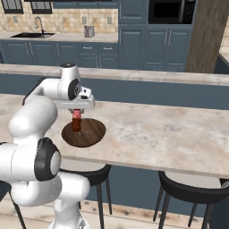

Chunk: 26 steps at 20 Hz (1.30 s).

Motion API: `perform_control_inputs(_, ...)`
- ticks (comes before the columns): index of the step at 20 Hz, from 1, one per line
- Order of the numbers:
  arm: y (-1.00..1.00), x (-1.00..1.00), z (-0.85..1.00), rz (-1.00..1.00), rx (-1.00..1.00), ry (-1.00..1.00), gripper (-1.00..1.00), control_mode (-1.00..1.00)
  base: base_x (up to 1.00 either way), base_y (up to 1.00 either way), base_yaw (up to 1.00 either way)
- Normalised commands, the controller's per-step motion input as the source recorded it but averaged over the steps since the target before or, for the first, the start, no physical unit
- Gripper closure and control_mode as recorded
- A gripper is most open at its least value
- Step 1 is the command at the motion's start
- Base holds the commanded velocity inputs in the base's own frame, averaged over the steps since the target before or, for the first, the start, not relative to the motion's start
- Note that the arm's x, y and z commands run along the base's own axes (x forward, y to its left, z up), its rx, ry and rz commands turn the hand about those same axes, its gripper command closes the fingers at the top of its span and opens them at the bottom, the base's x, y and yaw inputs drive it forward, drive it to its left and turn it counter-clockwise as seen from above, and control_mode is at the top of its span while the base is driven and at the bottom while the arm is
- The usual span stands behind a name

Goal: Open the fridge, grab two sodas, and place both sodas inside the bowl with ice on the dining counter.

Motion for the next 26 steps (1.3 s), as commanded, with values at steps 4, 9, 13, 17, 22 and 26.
perform_control_inputs(4,0.00,-0.14,-0.28,0.00,-0.09,-0.06,1.00,-1.00,0.00,0.00,0.00)
perform_control_inputs(9,0.00,0.00,-0.19,0.02,-0.01,0.00,1.00,-1.00,0.00,0.00,0.00)
perform_control_inputs(13,0.00,0.03,-0.10,0.03,0.00,0.05,1.00,-1.00,0.00,0.00,0.00)
perform_control_inputs(17,0.00,0.12,-0.08,0.02,0.00,0.08,1.00,-1.00,0.00,0.00,0.00)
perform_control_inputs(22,0.00,0.18,-0.19,0.03,0.00,0.12,1.00,-1.00,0.00,0.00,0.00)
perform_control_inputs(26,0.00,0.15,-0.19,0.03,0.00,0.13,1.00,-1.00,0.00,0.00,0.00)
